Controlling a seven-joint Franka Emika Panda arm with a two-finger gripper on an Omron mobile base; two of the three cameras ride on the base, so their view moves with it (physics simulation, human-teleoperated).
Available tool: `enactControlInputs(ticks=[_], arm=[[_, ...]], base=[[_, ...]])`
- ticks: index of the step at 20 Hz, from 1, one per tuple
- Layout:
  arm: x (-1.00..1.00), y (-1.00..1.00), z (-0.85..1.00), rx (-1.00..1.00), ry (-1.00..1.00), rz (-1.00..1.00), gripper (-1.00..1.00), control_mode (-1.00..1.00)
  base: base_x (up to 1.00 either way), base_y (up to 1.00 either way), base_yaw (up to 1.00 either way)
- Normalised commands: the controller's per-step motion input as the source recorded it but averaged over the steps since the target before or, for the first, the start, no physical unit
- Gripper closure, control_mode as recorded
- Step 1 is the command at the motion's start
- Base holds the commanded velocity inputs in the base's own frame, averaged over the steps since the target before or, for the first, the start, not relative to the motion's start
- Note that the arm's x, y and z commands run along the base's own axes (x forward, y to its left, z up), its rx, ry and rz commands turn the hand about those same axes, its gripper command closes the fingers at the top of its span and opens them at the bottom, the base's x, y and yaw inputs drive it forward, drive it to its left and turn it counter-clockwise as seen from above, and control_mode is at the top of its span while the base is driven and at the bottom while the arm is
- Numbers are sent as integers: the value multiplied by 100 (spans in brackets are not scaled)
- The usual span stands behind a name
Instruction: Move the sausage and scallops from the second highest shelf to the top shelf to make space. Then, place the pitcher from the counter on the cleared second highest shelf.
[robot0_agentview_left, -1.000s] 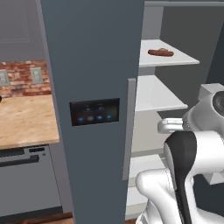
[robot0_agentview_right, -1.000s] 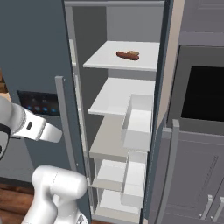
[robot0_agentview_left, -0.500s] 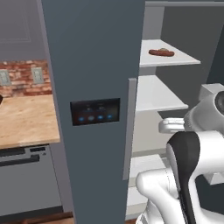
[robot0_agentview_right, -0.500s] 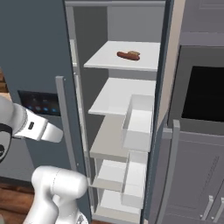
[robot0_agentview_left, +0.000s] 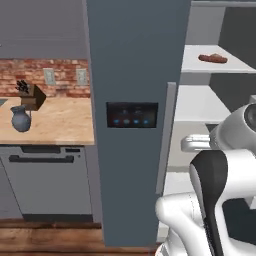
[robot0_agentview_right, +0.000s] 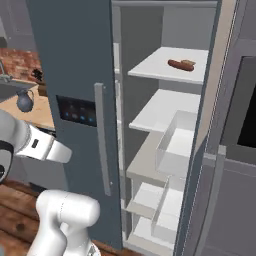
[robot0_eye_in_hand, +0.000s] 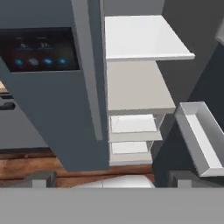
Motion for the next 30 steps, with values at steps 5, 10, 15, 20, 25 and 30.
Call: enactControlInputs(ticks=[5, 10, 15, 20, 25, 30], arm=[[0, 0, 0, 0, 0, 0, -100, 100], [0, 0, 0, 0, 0, 0, -100, 100], [0, 0, 0, 0, 0, 0, -100, 100], [0, 0, 0, 0, 0, 0, -100, 100], [0, 0, 0, 0, 0, 0, -100, 100], [0, 0, 0, 0, 0, 0, -100, 100]], base=[[-21, 63, 45], [10, 94, 33], [57, 100, 24], [82, 75, 17], [85, 30, 6], [82, 2, 0]])
